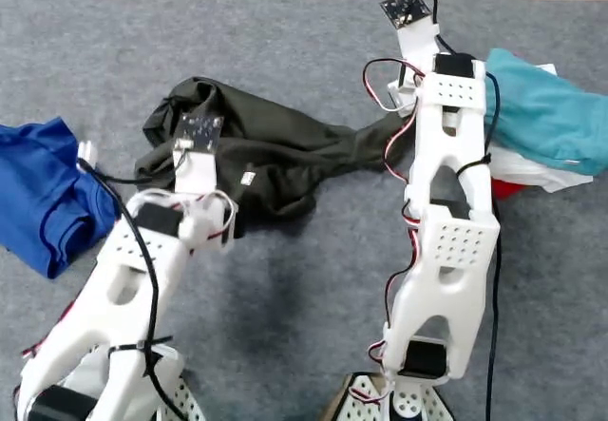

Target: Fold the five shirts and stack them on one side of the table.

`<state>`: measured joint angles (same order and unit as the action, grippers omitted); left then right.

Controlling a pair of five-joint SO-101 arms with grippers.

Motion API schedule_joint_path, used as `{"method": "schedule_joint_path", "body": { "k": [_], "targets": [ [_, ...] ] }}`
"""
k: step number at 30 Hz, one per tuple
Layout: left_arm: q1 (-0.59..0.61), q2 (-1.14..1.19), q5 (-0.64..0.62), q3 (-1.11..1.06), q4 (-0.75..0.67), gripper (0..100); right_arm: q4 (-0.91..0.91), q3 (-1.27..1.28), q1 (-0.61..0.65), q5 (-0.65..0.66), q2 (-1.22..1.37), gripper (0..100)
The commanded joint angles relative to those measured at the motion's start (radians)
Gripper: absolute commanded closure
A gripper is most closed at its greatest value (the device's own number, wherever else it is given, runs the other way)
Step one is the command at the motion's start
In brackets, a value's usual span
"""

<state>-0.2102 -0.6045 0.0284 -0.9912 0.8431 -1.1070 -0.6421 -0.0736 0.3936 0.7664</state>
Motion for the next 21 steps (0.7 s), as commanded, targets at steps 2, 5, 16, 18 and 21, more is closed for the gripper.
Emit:
{"method": "schedule_joint_path", "body": {
  "k": [2, 5, 16, 18, 21],
  "targets": [
    [-0.002, 0.005, 0.0, -0.069, -0.166, 79, 0.002, -0.042, 0.013, 0.008, -0.002, 99.4],
    [-0.002, 0.076, 0.0, -0.072, -0.226, 79, 0.002, -0.042, 0.022, 0.008, -0.002, 99.4],
    [-0.054, 0.306, -0.002, 0.078, -0.261, 79, 0.009, -0.042, 0.031, 0.008, -0.002, 99.4],
    [-0.057, 0.329, -0.002, 0.101, -0.262, 79, 0.014, -0.041, 0.03, 0.008, -0.002, 99.4],
    [-0.066, 0.361, -0.002, 0.126, -0.262, 79, 0.014, -0.041, 0.028, 0.008, -0.002, 99.4]
  ]
}}
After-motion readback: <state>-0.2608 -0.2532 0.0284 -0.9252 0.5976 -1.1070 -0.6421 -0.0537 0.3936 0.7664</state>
